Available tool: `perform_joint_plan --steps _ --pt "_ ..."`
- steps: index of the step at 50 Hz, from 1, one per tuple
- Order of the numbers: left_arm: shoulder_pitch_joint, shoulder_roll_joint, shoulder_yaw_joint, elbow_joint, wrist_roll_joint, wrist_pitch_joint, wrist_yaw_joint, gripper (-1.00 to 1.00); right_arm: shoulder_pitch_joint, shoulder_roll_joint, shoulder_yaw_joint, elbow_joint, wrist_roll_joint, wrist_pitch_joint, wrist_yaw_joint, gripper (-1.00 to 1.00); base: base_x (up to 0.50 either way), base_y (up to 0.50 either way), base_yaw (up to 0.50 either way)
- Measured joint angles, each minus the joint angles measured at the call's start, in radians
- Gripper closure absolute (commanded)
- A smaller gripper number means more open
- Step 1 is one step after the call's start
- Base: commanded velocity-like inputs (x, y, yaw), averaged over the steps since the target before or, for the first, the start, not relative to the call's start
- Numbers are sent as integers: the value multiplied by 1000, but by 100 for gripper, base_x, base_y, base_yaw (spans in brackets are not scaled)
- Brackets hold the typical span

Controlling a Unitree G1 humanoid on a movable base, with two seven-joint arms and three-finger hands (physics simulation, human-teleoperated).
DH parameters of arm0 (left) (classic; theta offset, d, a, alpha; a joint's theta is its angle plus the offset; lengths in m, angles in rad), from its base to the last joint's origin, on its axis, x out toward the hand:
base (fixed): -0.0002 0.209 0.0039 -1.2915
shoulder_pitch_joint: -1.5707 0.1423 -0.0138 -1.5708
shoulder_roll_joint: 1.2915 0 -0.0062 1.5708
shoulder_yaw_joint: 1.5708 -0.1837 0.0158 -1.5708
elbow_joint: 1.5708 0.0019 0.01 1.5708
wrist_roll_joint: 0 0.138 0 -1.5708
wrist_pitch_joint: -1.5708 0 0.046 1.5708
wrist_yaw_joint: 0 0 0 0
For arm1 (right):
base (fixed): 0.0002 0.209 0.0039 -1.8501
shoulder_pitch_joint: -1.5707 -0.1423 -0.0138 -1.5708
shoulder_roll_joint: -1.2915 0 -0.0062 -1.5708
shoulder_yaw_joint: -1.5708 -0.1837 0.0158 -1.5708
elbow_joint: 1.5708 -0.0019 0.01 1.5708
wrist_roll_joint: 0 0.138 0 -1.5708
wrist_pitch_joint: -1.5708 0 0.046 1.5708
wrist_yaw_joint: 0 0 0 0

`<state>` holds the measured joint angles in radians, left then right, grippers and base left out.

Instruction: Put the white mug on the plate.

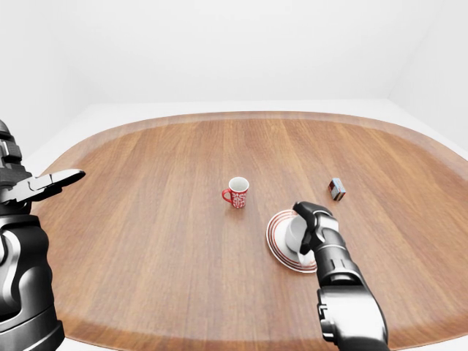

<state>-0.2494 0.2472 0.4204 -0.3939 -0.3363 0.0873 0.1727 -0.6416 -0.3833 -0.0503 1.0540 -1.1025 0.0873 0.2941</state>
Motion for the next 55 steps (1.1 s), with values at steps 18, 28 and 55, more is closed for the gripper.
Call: perform_joint_plan --steps 18,28,55 --pt "2 -1 0 -4 1 0 0 -100 8 3 -5 1 13 0 -14 -100 0 0 0" --pt "1 0 1 3 2 0 -1 -100 -40 3 7 -34 3 0 -15 -100 0 0 0" --pt "5 -3 0 -17 4 0 -1 -100 -165 -24 -195 -1520 -141 0 404 -100 0 0 0"
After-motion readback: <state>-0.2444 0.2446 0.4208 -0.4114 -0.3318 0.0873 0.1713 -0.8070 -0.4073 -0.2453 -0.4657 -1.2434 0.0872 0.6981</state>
